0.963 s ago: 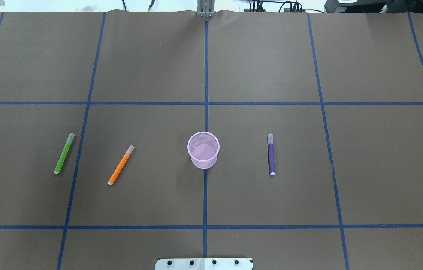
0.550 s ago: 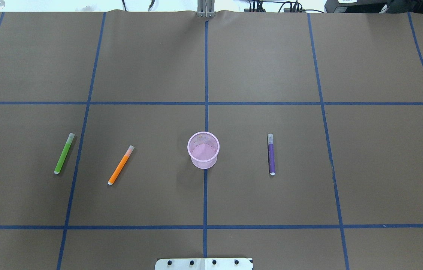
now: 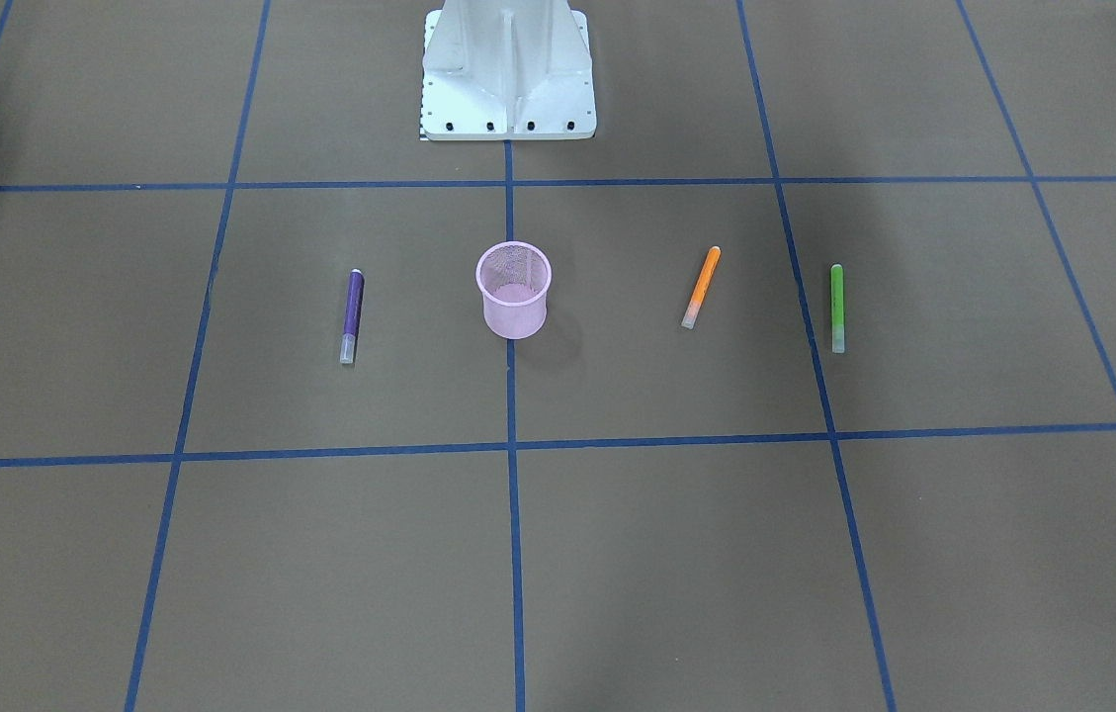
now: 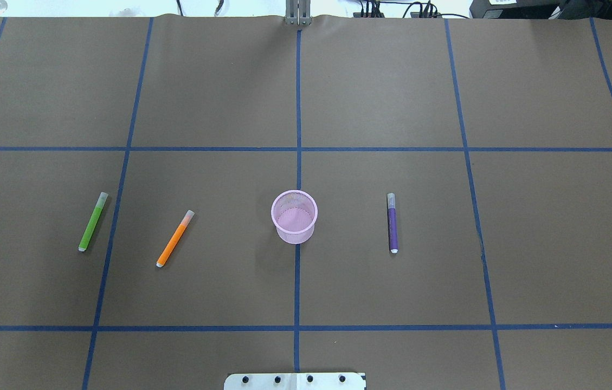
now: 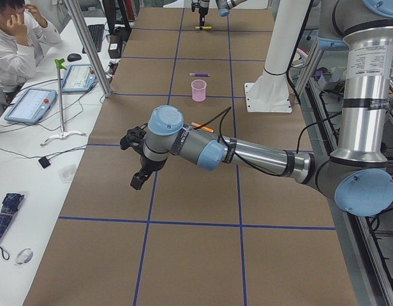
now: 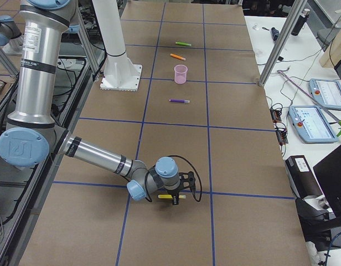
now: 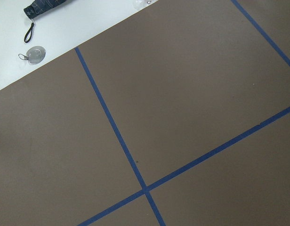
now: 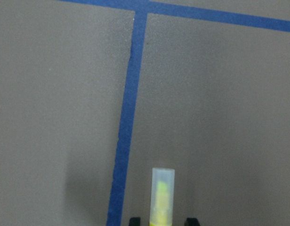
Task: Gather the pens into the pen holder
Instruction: 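Carry the yellow marker with the right gripper over the pink cup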
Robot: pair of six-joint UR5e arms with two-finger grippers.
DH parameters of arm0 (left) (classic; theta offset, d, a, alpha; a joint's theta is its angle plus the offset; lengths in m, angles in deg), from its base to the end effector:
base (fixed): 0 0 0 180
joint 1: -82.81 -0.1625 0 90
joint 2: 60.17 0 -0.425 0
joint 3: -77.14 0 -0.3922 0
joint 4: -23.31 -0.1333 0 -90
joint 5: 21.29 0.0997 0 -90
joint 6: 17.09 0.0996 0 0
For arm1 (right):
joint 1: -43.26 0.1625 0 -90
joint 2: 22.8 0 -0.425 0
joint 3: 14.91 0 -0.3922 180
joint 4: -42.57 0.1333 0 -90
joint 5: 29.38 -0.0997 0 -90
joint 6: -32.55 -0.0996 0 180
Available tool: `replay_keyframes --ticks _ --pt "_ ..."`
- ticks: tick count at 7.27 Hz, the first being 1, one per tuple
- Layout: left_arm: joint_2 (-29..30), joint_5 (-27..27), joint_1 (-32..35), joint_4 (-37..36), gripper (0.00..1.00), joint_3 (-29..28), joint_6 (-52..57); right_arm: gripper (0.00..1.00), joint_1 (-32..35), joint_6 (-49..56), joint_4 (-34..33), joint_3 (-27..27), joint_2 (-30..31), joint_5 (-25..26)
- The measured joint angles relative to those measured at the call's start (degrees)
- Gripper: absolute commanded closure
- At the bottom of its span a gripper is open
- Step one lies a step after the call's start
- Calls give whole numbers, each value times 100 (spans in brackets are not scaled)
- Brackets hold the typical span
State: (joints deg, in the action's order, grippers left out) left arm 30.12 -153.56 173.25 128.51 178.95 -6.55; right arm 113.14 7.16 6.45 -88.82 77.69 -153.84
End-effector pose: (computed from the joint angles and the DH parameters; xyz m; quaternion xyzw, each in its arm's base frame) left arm -0.0702 -0.5075 0.5250 0.2526 0.3277 0.1645 0.8954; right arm -0.0652 -0.4017 0.7831 0.0965 -0.3526 -0.0272 0.9304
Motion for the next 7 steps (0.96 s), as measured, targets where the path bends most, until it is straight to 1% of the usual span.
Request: replay_keyframes --ticks 4,5,6,7 --pt "4 0 0 -5 0 -3 0 100 -11 45 0 -79 -30 1" --pt "7 0 0 -6 0 -2 0 100 -9 53 1 -237 -84 4" --pt "18 0 -2 7 0 2 -2 100 -7 62 27 -515 -224 4" --pt "33 0 -6 28 0 5 -6 100 -8 51 82 -810 -508 0"
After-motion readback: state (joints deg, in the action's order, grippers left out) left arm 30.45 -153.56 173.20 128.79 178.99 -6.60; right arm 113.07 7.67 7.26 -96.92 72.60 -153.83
